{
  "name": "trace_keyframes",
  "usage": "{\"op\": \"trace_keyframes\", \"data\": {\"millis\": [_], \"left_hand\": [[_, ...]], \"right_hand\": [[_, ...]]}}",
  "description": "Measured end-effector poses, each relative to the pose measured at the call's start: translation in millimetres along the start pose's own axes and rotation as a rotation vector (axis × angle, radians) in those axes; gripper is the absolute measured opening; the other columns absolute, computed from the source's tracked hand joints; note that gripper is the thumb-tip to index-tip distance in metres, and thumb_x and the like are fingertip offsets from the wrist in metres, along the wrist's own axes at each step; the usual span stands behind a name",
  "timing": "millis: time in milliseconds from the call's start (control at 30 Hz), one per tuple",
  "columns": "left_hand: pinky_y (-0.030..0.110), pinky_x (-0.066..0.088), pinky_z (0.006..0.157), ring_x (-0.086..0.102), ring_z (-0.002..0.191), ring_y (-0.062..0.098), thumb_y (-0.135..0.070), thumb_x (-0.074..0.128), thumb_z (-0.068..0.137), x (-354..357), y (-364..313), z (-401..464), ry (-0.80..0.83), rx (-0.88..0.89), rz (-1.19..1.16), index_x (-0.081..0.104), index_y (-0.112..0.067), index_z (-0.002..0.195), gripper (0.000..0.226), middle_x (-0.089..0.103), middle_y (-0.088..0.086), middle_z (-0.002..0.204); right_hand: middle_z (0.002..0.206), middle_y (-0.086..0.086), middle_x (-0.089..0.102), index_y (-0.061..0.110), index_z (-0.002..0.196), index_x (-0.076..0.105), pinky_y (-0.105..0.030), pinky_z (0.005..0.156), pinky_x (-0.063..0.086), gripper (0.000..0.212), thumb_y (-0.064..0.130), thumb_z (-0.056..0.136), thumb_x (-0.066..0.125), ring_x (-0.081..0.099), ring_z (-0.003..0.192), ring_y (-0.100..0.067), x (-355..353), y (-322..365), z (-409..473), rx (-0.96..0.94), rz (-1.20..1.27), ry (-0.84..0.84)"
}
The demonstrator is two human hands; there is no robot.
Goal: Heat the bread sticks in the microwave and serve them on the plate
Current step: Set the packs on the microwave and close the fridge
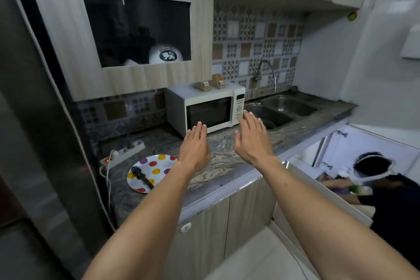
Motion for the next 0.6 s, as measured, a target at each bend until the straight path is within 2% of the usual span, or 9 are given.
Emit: {"op": "trace_keyframes", "data": {"millis": [333,600], "left_hand": [[0.036,0.007,0.122,0.011,0.15,0.026,-0.026,0.041,0.098,49,24,49,0.053,-0.026,-0.001,0.01,-0.005,0.155,0.067,0.007,0.014,0.163],[0.036,0.007,0.123,0.011,0.15,0.026,-0.025,0.037,0.1,98,19,134,0.083,-0.118,0.03,0.009,-0.005,0.155,0.065,0.007,0.013,0.163]], "right_hand": [[0.16,-0.01,0.03,0.01,0.147,0.041,-0.04,0.124,0.016,0.051,0.03,0.1,0.038,0.023,0.149,-0.024,58,-19,50,-0.023,-0.011,0.083],[0.16,-0.01,0.03,0.009,0.148,0.042,-0.039,0.123,0.016,0.053,0.031,0.1,0.038,0.023,0.149,-0.023,105,-69,121,-0.125,0.02,0.097]]}}
Point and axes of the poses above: each hand's wrist, its own z-axis towards the middle knuckle, its own x-axis out of the palm, y = z × x, the point moved 3 cm from there along z, towards the middle knuckle
